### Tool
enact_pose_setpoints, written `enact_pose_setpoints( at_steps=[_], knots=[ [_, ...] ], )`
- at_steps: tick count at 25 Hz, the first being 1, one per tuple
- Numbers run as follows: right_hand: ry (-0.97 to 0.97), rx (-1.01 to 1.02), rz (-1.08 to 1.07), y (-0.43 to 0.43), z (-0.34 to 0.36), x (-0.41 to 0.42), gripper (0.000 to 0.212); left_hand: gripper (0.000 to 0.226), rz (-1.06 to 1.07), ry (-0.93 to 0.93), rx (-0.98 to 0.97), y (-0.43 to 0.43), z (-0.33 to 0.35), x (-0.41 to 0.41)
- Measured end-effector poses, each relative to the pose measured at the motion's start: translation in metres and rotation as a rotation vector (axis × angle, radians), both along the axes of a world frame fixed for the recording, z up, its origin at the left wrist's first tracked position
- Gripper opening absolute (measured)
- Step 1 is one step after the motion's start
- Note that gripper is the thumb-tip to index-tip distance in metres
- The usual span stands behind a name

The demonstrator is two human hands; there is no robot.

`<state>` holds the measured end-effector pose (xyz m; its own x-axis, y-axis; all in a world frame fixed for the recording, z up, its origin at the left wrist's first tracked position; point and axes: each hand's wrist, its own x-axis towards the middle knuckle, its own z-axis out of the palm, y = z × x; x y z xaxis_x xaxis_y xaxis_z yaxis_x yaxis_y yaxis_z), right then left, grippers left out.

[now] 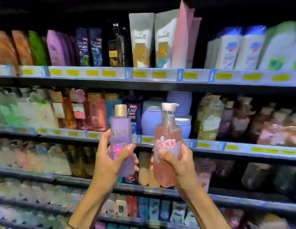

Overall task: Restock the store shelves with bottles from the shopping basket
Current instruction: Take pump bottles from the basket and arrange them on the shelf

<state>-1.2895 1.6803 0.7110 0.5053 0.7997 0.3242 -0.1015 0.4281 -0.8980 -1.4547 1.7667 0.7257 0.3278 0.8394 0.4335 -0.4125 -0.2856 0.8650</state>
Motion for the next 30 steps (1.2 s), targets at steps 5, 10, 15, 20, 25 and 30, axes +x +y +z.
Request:
enact_pose_setpoints(
  at_steps=[5, 10, 15, 20, 25, 30],
  knots=[
    [-0.071, 0.024, -0.187, -0.067, 0.006, 0.128, 0.061, 0.053, -0.147, -0.062, -0.059, -0.046, 0.007, 0.140],
    [-0.090, 0.053, -0.265, -0.112, 0.010, 0.227, 0.050, 0.057, -0.183, -0.038, -0.009, -0.076, 0.005, 0.250],
    [-0.086, 0.050, -0.279, -0.128, 0.009, 0.285, 0.063, 0.060, -0.172, 0.019, 0.085, -0.087, 0.010, 0.315],
    [-0.117, 0.074, -0.319, -0.138, 0.009, 0.312, 0.070, 0.052, -0.136, 0.133, 0.196, -0.085, 0.014, 0.337],
    [-0.158, 0.123, -0.356, -0.147, 0.010, 0.321, 0.058, 0.051, -0.091, 0.234, 0.331, -0.081, 0.017, 0.354],
    [-0.157, 0.144, -0.348, -0.154, 0.012, 0.321, 0.054, 0.037, 0.053, 0.346, 0.362, -0.080, 0.014, 0.378]
  ],
)
